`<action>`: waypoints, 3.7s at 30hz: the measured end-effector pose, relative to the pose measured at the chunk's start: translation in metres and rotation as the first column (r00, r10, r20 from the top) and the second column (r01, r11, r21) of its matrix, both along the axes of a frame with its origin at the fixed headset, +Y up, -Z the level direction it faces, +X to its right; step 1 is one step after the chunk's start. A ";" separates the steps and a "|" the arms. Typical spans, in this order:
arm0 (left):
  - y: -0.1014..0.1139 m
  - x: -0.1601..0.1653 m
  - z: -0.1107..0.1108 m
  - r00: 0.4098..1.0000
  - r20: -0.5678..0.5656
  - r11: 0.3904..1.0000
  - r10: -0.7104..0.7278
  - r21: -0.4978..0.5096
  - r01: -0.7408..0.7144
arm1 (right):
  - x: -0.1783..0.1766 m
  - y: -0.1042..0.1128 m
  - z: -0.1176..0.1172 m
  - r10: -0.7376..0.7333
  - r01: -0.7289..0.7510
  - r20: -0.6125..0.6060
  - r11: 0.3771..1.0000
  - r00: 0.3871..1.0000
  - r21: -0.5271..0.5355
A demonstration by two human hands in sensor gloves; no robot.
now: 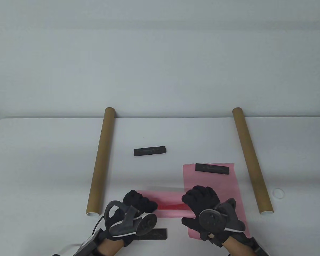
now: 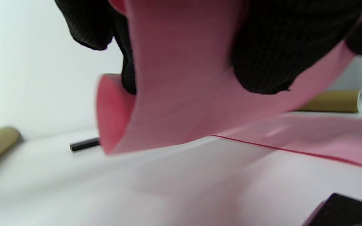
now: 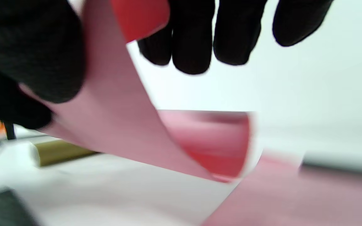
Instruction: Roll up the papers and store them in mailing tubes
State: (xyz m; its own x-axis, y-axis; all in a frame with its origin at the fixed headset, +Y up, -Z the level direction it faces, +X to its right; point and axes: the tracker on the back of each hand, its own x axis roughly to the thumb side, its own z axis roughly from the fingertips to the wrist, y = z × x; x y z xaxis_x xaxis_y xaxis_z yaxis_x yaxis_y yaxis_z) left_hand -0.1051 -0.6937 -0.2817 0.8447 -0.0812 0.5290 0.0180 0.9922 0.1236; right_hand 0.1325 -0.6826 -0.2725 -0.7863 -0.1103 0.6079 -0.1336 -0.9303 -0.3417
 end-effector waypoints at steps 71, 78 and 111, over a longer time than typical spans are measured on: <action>0.005 0.001 0.009 0.997 0.060 0.965 -0.050 0.261 0.032 | 0.009 -0.003 -0.010 -0.118 0.109 -0.032 0.974 0.993 -0.200; -0.007 -0.012 -0.008 0.992 0.011 0.989 0.129 -0.069 -0.128 | 0.004 0.001 0.001 -0.015 0.016 -0.041 1.000 0.999 0.022; -0.003 -0.009 0.000 0.999 0.035 0.993 0.038 0.111 -0.041 | 0.009 0.003 0.000 -0.060 0.060 -0.051 0.998 0.997 0.007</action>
